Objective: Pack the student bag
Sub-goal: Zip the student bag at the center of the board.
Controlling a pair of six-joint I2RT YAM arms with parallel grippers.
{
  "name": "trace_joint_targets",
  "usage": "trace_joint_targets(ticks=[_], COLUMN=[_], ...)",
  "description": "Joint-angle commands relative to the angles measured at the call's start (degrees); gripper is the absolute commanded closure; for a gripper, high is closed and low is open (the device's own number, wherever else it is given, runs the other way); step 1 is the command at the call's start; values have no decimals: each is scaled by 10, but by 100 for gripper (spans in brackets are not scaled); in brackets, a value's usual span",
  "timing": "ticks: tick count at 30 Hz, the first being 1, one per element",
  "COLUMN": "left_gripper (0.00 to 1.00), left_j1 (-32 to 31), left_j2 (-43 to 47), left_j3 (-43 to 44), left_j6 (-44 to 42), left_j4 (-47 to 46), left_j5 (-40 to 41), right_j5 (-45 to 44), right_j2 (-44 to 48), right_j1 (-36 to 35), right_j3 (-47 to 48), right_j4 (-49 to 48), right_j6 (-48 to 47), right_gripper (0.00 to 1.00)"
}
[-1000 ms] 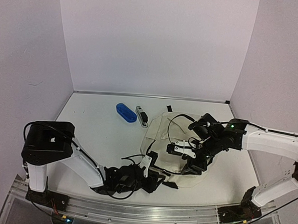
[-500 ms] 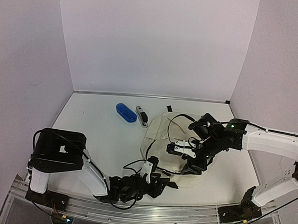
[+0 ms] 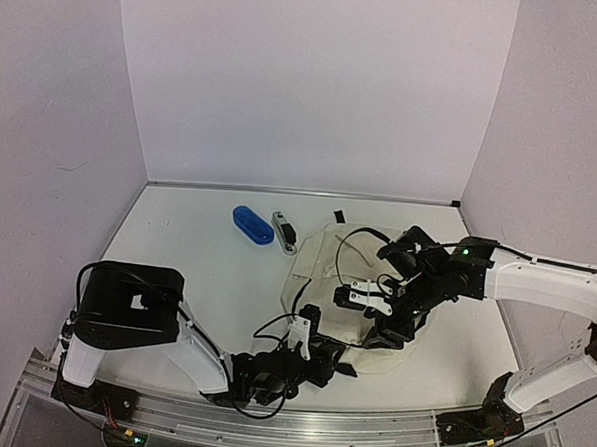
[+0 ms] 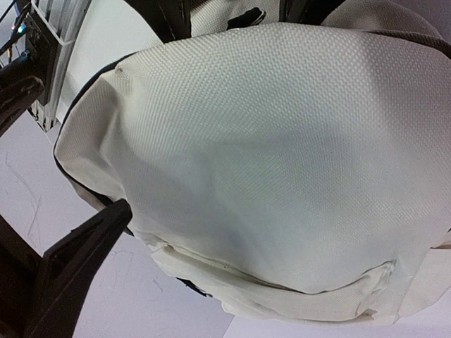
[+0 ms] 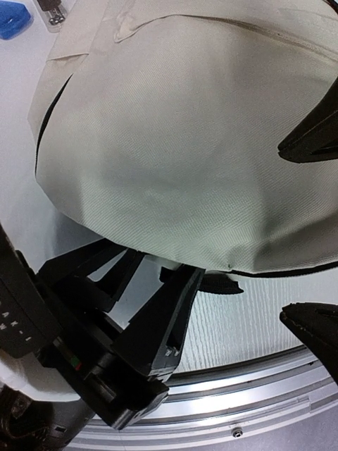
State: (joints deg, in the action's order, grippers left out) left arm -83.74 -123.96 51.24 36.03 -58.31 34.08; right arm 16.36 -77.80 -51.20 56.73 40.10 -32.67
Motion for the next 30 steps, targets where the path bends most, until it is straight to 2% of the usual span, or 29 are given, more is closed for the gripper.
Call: trace_joint_targets(ticks=[1, 6, 15, 17, 21, 30], left_gripper=[63, 73, 86, 83, 68, 62], left_j1=[0, 3, 2, 1, -16, -22], left_j2=[5, 24, 20, 17, 16, 18], left_j3=[12, -34, -52, -57, -57, -44], left_j6=[43, 90, 79, 51, -2, -37], left_j4=[47, 52, 18, -19, -46, -23], left_j5=[49, 64, 47, 27, 17, 38], right_j5=[-3, -5, -4, -5, -4, -2], right_j2=[4, 5, 3, 3, 3, 4], right_j1=[-5, -5, -5, -5, -5, -4], right_j3=[8, 7, 9, 9, 9, 8], right_j4=[-6, -6, -6, -6, -6, -6], right_j6=[7, 6, 5, 5, 5, 5], right_gripper=[32, 32, 32, 32, 32, 32])
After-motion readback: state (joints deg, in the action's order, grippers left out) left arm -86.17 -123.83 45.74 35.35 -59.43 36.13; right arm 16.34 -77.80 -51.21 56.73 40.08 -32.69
